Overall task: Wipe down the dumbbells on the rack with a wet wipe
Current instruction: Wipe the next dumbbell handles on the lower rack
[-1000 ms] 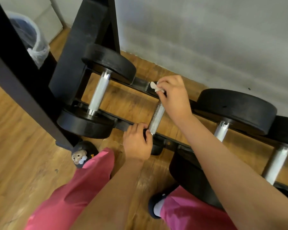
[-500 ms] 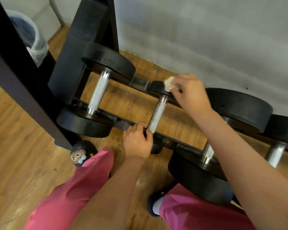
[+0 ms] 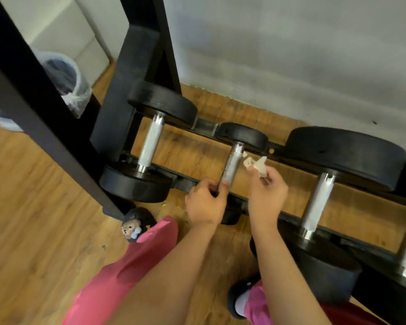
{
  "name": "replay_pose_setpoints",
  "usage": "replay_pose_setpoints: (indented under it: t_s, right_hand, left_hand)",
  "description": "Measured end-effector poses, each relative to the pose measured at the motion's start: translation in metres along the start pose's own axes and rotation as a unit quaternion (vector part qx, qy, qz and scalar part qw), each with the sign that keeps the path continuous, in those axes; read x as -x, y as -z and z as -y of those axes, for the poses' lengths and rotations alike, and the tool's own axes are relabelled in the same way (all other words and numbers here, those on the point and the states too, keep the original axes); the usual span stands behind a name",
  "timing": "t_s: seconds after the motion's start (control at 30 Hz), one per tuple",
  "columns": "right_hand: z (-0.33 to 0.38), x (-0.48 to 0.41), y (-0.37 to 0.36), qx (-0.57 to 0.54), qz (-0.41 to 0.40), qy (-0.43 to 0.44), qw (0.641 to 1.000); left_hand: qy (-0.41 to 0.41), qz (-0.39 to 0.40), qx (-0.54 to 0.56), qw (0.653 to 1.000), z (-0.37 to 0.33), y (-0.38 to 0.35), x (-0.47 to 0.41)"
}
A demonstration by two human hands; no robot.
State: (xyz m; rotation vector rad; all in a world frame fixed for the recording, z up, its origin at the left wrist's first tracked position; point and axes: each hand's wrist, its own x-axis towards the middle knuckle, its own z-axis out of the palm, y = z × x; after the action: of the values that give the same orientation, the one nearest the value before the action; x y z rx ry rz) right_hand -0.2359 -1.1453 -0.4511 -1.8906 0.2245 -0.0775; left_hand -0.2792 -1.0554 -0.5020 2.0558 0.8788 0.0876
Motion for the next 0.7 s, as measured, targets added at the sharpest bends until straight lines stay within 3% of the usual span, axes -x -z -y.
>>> replay_pose_setpoints:
  t_s: [0.17,0.4,0.7]
  right_hand:
    - [-0.005,-0.022,-0.030,-0.099,-0.044,-0.077,0.991]
    - [-0.024,-0.028,-0.037,-0.212,0.020,-0.099,0.972]
    - [-0.027,-0.034,-0.051,-0.206,-0.012,-0.100,0.973]
  left_hand:
    - [0.000,-0.045,-0.007,0.999,0.009,-0.010,-0.003]
    - [0.006,-0.053,0.002,0.999,0.006,-0.010,-0.004]
    - [0.030,-0.068,-0.007,0.997,0.005,-0.011,-0.003]
